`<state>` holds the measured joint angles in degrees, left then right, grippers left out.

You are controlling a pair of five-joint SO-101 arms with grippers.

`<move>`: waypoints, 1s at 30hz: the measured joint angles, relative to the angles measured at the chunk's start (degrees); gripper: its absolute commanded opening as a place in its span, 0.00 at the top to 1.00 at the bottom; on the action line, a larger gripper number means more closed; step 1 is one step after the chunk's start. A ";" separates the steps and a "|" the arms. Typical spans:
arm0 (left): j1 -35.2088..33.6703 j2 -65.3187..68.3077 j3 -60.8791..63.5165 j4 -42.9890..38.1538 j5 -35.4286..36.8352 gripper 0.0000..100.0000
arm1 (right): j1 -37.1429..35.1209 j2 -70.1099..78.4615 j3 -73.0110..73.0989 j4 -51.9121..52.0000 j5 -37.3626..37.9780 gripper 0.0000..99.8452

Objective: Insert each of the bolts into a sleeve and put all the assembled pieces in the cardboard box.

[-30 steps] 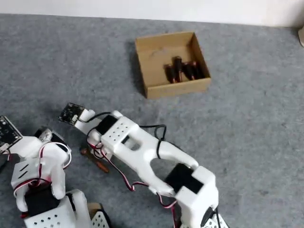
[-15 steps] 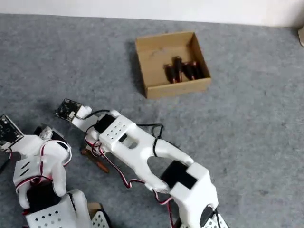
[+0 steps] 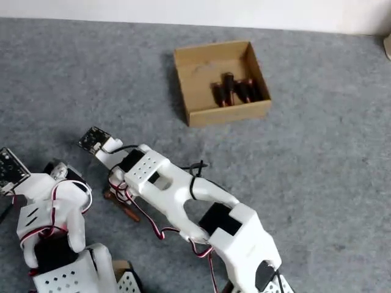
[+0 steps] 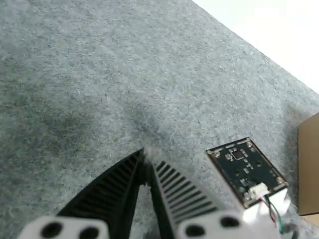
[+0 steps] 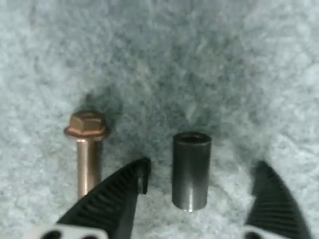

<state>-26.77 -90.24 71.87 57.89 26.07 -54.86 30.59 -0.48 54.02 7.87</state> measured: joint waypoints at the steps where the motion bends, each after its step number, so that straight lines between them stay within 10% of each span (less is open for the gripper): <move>1: 0.00 0.00 0.00 0.00 0.00 0.99 | 0.09 0.00 -0.18 0.00 0.00 1.00; 19: 0.00 0.00 -0.44 -0.18 0.00 0.99 | 3.60 -10.20 -0.09 8.53 -0.18 0.99; 30: 10.11 27.78 -9.49 -0.18 0.00 0.99 | 22.77 -43.25 0.00 24.09 1.93 0.99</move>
<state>-16.66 -62.46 62.37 57.71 26.07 -32.09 -12.66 -0.48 78.11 9.80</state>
